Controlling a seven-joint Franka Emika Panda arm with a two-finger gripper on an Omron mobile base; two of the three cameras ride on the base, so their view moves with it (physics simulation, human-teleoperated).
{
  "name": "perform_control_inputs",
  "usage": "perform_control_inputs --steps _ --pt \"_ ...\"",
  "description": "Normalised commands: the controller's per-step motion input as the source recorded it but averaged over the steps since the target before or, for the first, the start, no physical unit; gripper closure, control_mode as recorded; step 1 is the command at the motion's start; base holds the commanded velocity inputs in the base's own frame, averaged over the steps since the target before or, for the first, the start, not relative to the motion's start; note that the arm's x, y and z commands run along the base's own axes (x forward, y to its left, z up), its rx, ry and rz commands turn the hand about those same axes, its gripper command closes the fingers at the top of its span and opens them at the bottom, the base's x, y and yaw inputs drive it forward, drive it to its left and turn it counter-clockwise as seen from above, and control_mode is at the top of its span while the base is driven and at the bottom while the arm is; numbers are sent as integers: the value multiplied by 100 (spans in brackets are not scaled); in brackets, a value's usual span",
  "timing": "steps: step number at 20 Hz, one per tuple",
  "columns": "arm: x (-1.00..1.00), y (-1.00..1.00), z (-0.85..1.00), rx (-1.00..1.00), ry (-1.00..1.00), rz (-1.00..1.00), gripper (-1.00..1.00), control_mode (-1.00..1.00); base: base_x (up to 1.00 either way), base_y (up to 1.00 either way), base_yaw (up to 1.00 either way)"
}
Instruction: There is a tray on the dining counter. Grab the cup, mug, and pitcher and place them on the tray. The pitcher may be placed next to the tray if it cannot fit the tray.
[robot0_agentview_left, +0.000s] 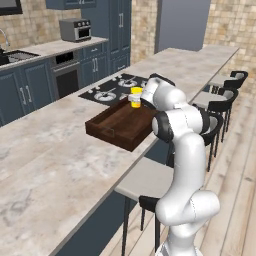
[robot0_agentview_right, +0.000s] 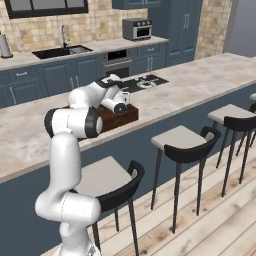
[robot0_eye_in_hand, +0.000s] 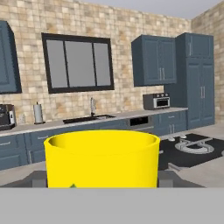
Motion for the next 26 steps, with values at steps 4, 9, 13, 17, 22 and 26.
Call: perform_control_inputs --steps 4,9,13,17,22,26 --pt "0 0 0 0 0 0 -100 -100 0 0 0" --pt "0 0 0 0 0 0 -100 -100 0 0 0" --pt "0 0 0 0 0 0 -100 -100 0 0 0" --pt "0 0 0 0 0 0 -100 -100 0 0 0" --pt "0 0 0 0 0 0 -100 -100 0 0 0" --pt "0 0 0 0 0 0 -100 -100 0 0 0"
